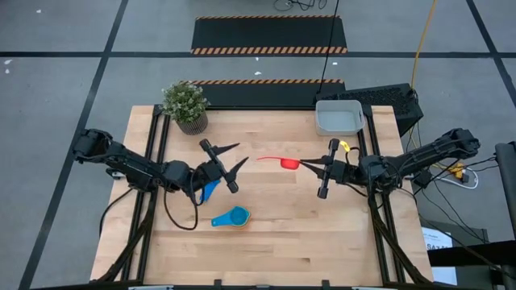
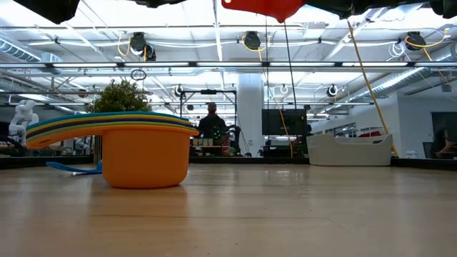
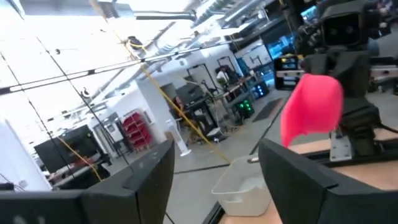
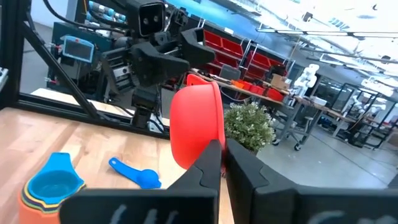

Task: Nest measuring cups in basket
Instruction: Stack the red measuring cup on the light blue measuring cup

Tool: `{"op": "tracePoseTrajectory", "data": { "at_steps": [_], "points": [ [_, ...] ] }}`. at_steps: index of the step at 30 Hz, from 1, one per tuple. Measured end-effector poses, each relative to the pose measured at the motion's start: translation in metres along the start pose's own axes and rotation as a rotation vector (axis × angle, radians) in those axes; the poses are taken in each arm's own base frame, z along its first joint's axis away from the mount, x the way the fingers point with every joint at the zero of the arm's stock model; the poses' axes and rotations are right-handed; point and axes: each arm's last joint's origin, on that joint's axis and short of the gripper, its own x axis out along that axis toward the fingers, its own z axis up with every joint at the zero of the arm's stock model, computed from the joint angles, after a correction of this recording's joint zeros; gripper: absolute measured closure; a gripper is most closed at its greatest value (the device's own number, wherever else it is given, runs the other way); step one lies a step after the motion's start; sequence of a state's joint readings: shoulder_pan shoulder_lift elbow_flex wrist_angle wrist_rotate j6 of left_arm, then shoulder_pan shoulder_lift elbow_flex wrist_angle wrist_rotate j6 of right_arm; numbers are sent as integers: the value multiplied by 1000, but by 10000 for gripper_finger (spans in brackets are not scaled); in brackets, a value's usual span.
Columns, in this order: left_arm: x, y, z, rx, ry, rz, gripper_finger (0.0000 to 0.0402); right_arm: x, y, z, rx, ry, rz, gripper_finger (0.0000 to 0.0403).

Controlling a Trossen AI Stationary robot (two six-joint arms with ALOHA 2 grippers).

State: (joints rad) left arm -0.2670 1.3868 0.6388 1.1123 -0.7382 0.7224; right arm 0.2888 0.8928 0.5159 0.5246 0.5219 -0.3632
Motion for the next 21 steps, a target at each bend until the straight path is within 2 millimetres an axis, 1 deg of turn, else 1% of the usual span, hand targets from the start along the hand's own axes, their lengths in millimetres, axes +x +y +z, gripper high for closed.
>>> {"op": "tracePoseTrajectory", "data": {
  "at_steps": [6,15,21],
  "points": [
    [2,1,-2,-20,-2,-7,167,0,-2,4,-17,-42,-18,403],
    [9,3,-6,-113,-89,-139,167,3,-2,10,-136,-108,-52,403],
    [12,5,-9,-88,-75,-136,167,9,-1,6,-193,-101,-67,403]
  ]
}}
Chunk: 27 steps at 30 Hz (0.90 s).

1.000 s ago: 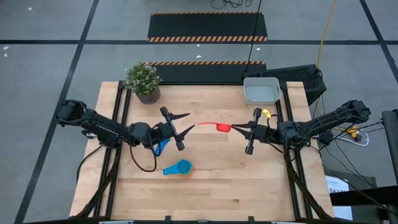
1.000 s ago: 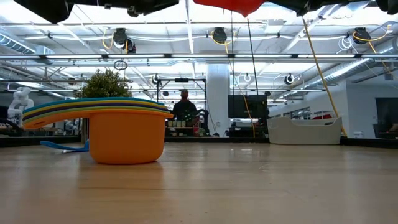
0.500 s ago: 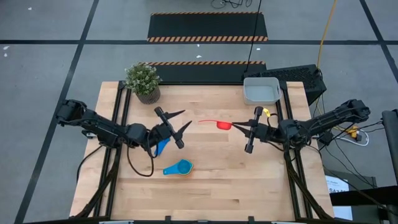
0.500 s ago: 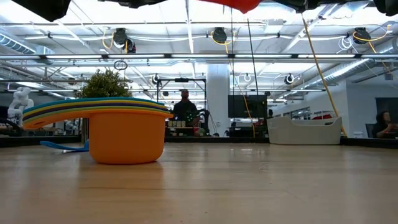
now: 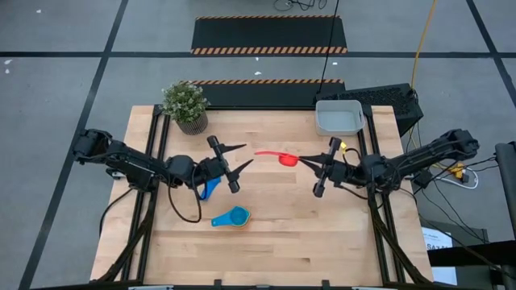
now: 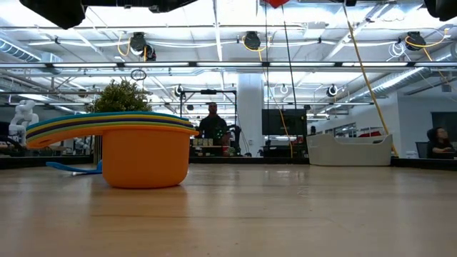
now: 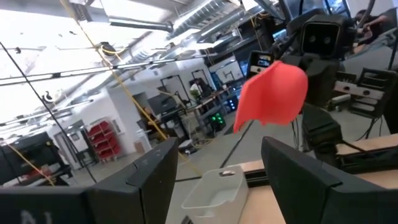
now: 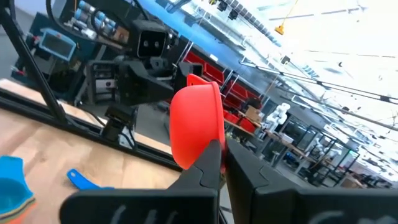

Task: Nest measuring cups in basket
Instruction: Stack the red measuring cup on the light blue measuring cup

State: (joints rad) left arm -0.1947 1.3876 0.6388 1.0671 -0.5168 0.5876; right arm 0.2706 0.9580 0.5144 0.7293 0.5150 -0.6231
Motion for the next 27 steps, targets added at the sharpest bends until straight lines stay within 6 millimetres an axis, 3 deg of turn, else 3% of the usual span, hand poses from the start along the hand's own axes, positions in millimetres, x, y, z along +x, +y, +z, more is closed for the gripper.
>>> {"op": "tracePoseTrajectory", "data": {
  "at_steps": [11,27],
  "points": [
    [3,3,-2,0,-46,-63,167,6,1,-7,-85,-2,52,403],
    [6,7,-7,38,-26,-57,167,7,0,-8,-69,-9,61,403]
  ]
}}
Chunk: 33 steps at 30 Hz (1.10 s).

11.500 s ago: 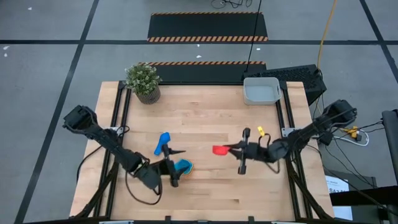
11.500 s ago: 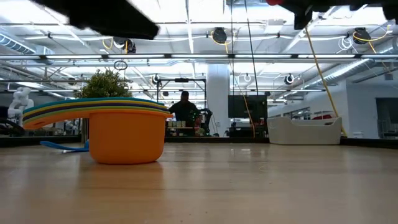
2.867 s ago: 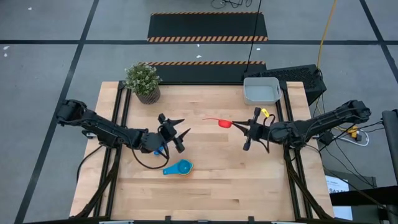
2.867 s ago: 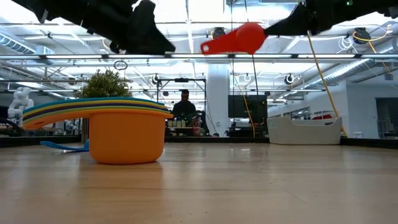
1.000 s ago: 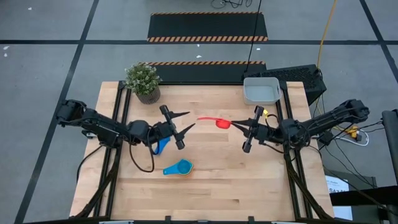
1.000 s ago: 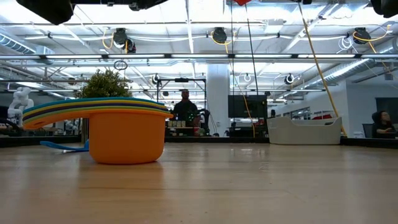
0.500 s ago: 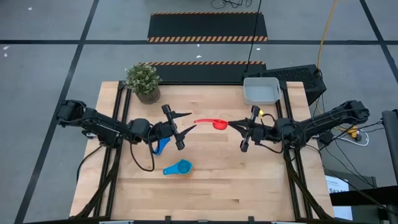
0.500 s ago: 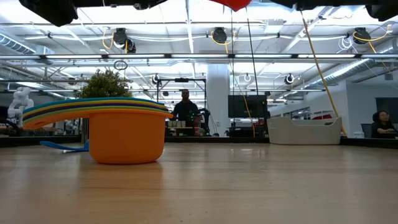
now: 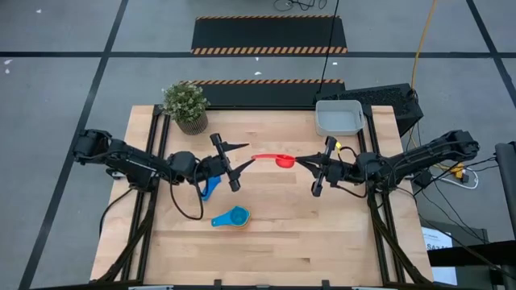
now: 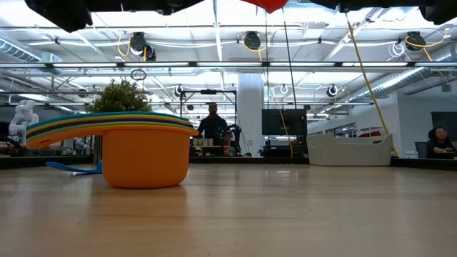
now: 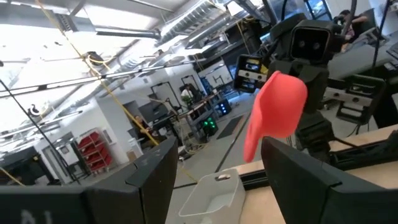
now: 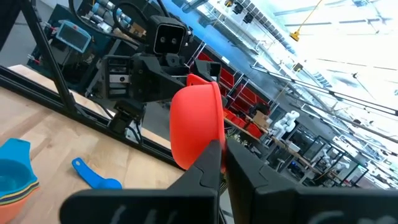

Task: Nest measuring cups in basket
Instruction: Stack the red measuring cup on the light blue measuring cup

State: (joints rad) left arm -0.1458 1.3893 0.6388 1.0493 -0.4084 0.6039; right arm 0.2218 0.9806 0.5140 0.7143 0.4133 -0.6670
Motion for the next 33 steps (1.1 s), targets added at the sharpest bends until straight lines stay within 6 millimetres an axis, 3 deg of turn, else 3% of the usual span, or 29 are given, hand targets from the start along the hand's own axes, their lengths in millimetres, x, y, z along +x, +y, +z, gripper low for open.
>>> {"op": "tracePoseTrajectory", "data": {
  "at_steps": [5,14,19,24,33],
  "points": [
    [2,3,-2,8,-7,-8,181,0,0,0,14,0,0,403],
    [3,5,-4,36,-11,-13,277,0,-1,-1,15,3,-5,403],
    [4,8,-6,41,-6,-3,298,2,-4,-3,35,15,-22,403],
    [5,10,-6,42,-4,6,278,3,-6,-5,47,23,-34,403],
    [27,5,-1,30,25,-11,180,3,-8,-6,30,30,-44,403]
  ]
}}
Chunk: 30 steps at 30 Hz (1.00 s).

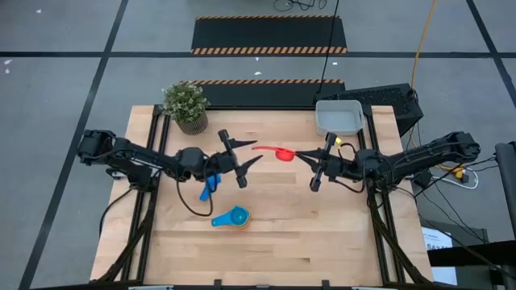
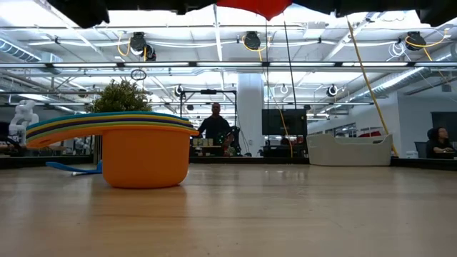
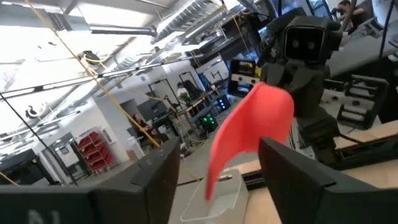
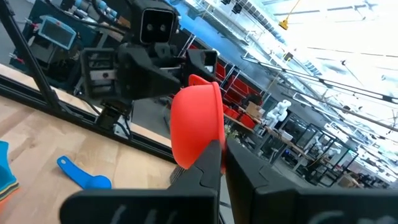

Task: Nest measuring cups in basket
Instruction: Stack the red measuring cup on the light blue measuring cup

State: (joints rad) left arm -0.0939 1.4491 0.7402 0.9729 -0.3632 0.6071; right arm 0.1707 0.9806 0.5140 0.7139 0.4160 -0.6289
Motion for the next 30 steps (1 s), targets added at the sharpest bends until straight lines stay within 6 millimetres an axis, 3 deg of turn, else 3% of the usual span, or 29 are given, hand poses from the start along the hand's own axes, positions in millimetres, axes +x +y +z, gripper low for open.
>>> {"op": "tracePoseTrajectory", "data": {
  "at_steps": [6,22,26,30],
  "points": [
    [12,-4,-7,15,45,-8,175,0,0,0,6,1,0,403],
    [12,-5,-7,35,41,-13,291,0,0,-1,-26,7,4,403],
    [12,-5,-7,38,41,-13,296,0,1,-1,-39,13,8,403],
    [10,-5,-4,43,49,-28,273,0,1,-2,-47,18,10,403]
  ]
}}
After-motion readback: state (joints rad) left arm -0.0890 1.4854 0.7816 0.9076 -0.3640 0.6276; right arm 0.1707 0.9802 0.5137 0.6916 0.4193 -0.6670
